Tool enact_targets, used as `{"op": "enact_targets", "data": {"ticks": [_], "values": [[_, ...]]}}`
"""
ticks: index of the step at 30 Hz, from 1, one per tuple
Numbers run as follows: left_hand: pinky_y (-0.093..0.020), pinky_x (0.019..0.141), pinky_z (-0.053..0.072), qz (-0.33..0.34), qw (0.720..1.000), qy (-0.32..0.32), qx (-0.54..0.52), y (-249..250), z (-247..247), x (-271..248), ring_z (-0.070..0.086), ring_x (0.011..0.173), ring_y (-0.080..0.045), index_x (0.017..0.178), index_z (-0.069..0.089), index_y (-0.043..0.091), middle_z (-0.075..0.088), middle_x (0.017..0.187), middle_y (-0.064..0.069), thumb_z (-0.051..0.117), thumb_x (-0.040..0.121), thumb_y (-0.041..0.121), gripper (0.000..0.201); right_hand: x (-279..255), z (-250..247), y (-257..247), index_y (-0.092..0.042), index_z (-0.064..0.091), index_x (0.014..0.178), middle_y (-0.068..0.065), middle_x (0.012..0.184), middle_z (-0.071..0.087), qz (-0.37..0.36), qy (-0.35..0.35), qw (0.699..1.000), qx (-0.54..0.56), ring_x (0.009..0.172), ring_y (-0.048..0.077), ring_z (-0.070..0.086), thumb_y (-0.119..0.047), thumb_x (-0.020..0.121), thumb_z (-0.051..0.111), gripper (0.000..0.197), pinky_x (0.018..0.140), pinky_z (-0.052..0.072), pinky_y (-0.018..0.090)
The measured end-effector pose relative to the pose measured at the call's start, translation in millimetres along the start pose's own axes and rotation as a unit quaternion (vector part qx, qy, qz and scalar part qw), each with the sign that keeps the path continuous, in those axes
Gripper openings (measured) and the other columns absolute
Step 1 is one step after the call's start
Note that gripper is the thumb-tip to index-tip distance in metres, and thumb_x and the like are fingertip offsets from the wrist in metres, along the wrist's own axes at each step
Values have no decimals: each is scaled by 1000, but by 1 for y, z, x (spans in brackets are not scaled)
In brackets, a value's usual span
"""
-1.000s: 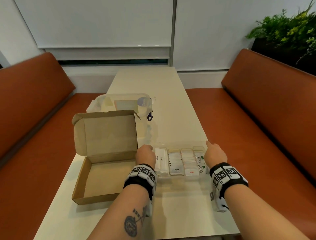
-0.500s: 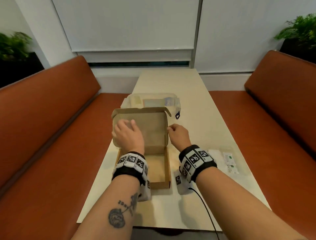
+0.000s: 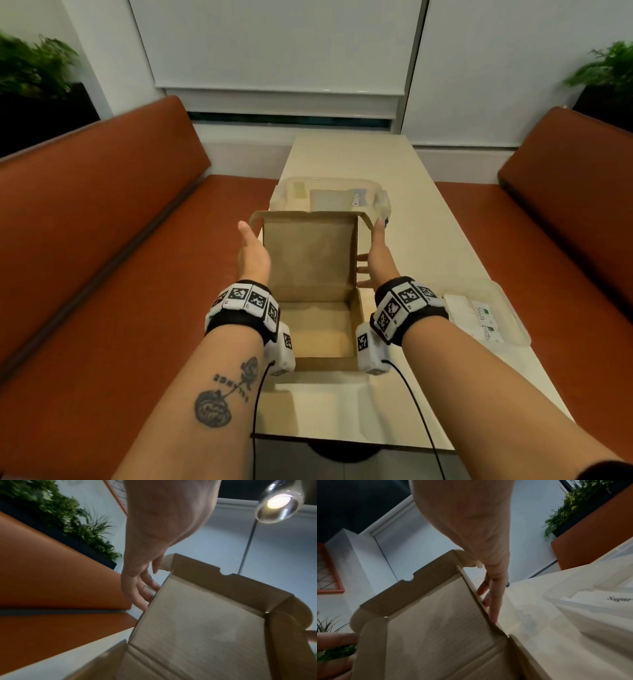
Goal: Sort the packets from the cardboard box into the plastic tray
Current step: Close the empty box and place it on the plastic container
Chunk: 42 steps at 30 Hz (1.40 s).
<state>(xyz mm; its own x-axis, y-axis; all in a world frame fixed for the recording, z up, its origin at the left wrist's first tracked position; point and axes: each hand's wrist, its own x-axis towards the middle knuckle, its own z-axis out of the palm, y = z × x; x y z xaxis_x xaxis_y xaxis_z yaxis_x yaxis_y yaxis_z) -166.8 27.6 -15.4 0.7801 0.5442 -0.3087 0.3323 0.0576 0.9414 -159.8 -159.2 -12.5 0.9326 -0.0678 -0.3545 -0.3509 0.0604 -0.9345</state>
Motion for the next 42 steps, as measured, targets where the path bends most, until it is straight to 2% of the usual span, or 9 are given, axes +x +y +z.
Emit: {"op": "enact_targets", "data": {"ticks": [6,9,13,15,19,23,29,33,42], "values": [[-51,111,23,-9,997,-57,-46,2,-25,-13,44,131,-33,136,50,29,47,143,-12,-3,82,77,89,-14,2,-7,-34,39,141,13,146,37,0,-42,999,17,130,36,38,-85,77,8,87,99,35,57],[-53,108,25,-28,994,-48,-94,-1,-27,-16,47,127,-33,129,55,19,47,142,-16,-3,80,80,98,-17,6,-7,-22,46,134,9,139,45,-3,-16,1000,18,115,28,46,-87,74,12,94,86,42,43],[-49,95,42,-24,996,0,-91,-3,-28,-14,62,98,-31,123,58,10,65,107,-14,0,76,85,105,-17,8,-5,-22,25,148,9,149,36,-36,36,998,-43,132,33,39,-89,71,9,103,110,27,51],[-48,92,45,-23,997,-12,-70,-2,-30,-14,60,108,-35,132,52,20,63,117,-16,0,75,85,102,-18,7,-6,-33,25,147,8,148,38,-38,32,998,-45,129,34,41,-87,74,9,92,103,32,44],[-64,107,21,-32,992,-114,-36,-1,-35,-14,39,132,-41,143,37,37,35,151,-10,-5,71,87,97,-22,2,-10,-37,32,144,12,142,45,-13,-8,998,-54,124,34,45,-85,76,8,87,87,35,42],[-62,95,41,-15,994,-86,-71,-3,-38,-14,45,124,-43,132,47,34,41,144,-11,3,72,88,92,-23,2,-11,-35,36,142,8,146,41,-26,-16,998,-48,130,35,40,-81,80,7,83,86,33,41],[-48,96,39,0,988,-121,-92,-20,-39,-13,55,110,-26,112,61,23,66,117,-4,15,74,88,88,-21,2,3,-23,47,131,7,129,54,-46,-34,994,-95,113,29,51,-79,80,30,77,96,41,45],[-26,73,37,50,992,-105,-52,-47,-48,-16,60,102,-19,106,62,18,69,107,-2,46,89,60,48,-19,-1,28,-16,50,115,7,116,58,-48,-14,995,-90,105,26,57,-53,83,60,50,83,53,44],[-31,74,53,26,993,4,-112,-107,-47,-10,66,84,-19,101,70,14,71,100,-7,57,90,13,17,-26,-4,87,-24,50,112,4,116,62,-99,21,989,-112,99,20,62,-29,86,64,30,88,53,42]]}}
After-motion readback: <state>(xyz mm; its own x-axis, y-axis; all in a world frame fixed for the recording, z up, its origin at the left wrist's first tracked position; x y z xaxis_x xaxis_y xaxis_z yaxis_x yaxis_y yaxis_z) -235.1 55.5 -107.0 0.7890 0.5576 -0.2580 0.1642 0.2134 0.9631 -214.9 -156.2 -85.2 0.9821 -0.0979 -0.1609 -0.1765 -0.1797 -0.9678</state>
